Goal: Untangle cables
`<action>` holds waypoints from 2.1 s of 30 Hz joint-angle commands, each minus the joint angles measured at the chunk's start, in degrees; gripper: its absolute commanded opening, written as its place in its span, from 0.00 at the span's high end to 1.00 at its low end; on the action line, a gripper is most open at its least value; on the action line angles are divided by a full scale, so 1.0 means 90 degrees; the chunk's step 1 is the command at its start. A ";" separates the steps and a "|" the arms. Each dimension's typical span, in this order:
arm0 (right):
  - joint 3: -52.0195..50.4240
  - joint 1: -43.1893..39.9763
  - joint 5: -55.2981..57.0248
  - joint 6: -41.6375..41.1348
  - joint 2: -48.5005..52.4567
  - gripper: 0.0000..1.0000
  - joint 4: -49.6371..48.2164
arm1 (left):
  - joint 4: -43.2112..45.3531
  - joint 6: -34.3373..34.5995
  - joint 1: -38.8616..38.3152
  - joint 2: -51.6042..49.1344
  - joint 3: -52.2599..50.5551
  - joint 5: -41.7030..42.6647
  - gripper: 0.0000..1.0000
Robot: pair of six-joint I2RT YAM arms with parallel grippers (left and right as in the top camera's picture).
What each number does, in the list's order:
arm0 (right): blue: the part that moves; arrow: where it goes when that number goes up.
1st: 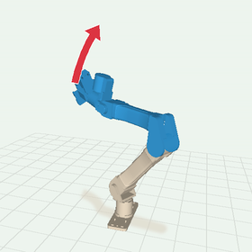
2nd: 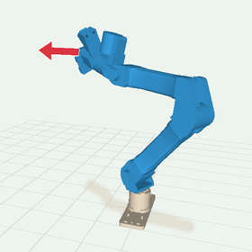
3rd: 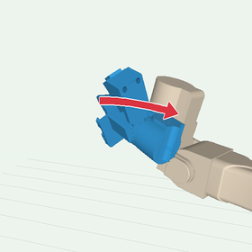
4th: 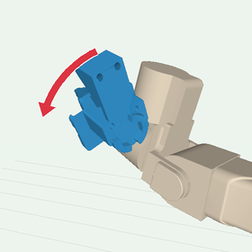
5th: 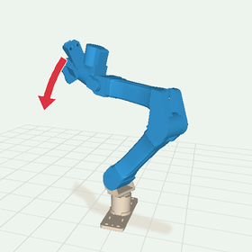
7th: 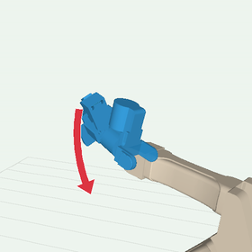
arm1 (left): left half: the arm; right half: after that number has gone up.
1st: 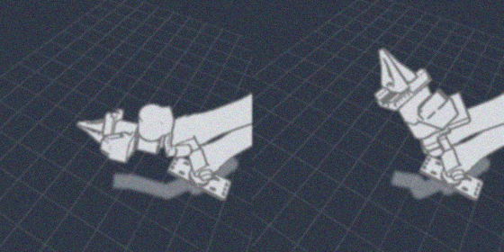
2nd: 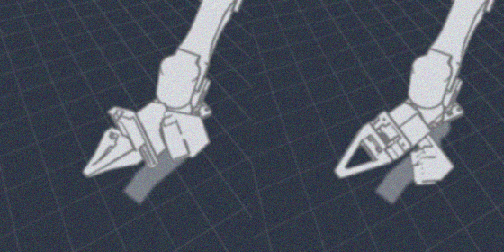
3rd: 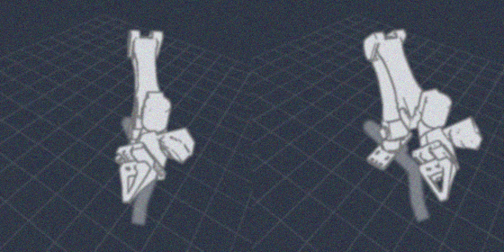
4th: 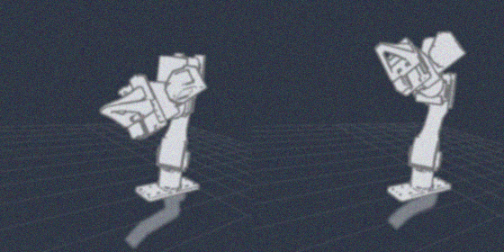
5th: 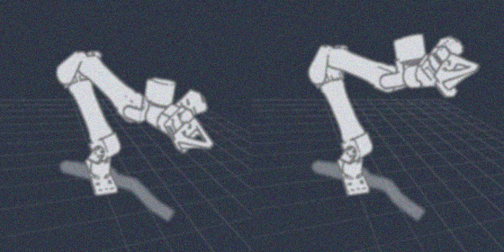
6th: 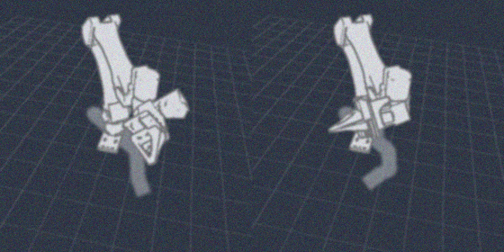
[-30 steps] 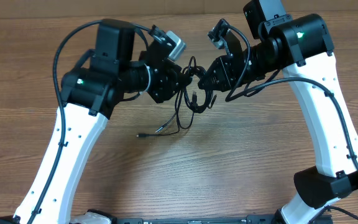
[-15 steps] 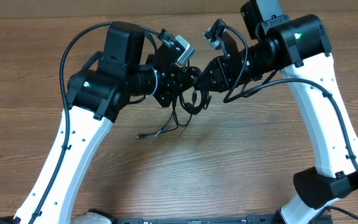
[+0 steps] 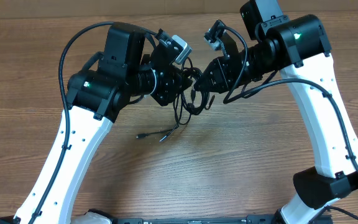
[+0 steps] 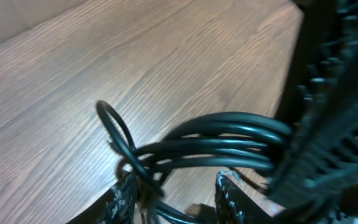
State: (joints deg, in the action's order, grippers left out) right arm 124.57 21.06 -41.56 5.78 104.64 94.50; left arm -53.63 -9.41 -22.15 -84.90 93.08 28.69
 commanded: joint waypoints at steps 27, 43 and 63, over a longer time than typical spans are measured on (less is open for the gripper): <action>0.0029 0.0233 -0.0255 0.0204 -0.0066 0.96 0.0151 | -0.0073 -0.0138 -0.0036 0.0078 0.0136 -0.0593 0.96; 0.0029 0.0223 0.2407 -0.0165 -0.0063 0.96 -0.0136 | -0.0231 -0.0090 -0.0029 0.0668 0.0143 -0.0860 0.96; 0.0027 -0.0461 0.4379 -0.0894 0.0211 0.96 -0.0663 | -0.0826 0.0066 -0.0029 0.2329 0.0814 -0.2142 0.94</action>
State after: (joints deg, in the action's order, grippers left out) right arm 124.57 20.47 -7.55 0.10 104.75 88.92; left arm -59.88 -9.37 -22.22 -65.98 96.77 13.56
